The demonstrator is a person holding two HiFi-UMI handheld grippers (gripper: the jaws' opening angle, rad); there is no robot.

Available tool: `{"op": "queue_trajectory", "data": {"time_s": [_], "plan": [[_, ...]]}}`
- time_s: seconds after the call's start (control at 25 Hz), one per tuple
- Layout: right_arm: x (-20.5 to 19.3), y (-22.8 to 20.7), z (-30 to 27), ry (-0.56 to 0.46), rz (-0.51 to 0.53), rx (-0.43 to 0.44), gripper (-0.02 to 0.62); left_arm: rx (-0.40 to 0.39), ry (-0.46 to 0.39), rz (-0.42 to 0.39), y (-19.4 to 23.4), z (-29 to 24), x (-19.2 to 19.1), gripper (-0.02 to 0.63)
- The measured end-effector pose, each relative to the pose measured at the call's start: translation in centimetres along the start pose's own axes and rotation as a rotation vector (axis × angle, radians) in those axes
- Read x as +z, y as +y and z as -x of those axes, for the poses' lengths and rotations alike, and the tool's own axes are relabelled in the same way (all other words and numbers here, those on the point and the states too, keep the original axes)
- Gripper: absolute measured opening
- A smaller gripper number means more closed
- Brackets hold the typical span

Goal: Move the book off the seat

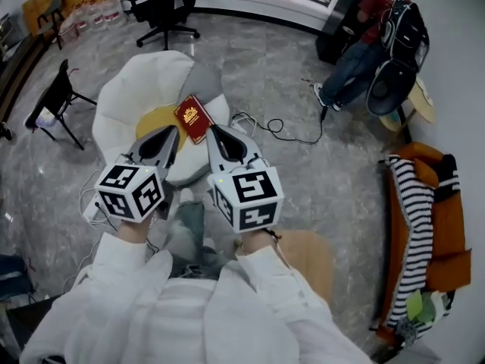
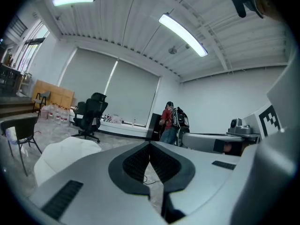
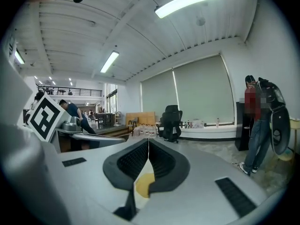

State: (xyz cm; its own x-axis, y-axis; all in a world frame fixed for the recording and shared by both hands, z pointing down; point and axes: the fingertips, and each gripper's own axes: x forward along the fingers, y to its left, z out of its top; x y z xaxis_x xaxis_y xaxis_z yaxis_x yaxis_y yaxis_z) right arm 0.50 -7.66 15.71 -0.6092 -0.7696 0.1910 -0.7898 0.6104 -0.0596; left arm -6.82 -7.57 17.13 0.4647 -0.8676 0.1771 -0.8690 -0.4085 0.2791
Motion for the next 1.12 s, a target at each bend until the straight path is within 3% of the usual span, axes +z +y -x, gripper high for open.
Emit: {"op": "queue_trajectory", "data": {"time_s": [0.36,0.92,1.12], "plan": [[0.7,-3.6,-10.7,0.01,-0.016,-0.001,0.012,0.003,0.009,0.045,7.7,-7.8,1.6,0.005],[3.4,-6.6,-28.4,0.032,-0.011,0.035,0.012,-0.03,0.019,-0.012,20.3,-18.6,6.6,0.005],[3.4,-5.7,-32.3,0.039,-0.017,0.094,0.012,-0.065,0.025,0.002,22.8,-20.2,7.3,0.005]]}}
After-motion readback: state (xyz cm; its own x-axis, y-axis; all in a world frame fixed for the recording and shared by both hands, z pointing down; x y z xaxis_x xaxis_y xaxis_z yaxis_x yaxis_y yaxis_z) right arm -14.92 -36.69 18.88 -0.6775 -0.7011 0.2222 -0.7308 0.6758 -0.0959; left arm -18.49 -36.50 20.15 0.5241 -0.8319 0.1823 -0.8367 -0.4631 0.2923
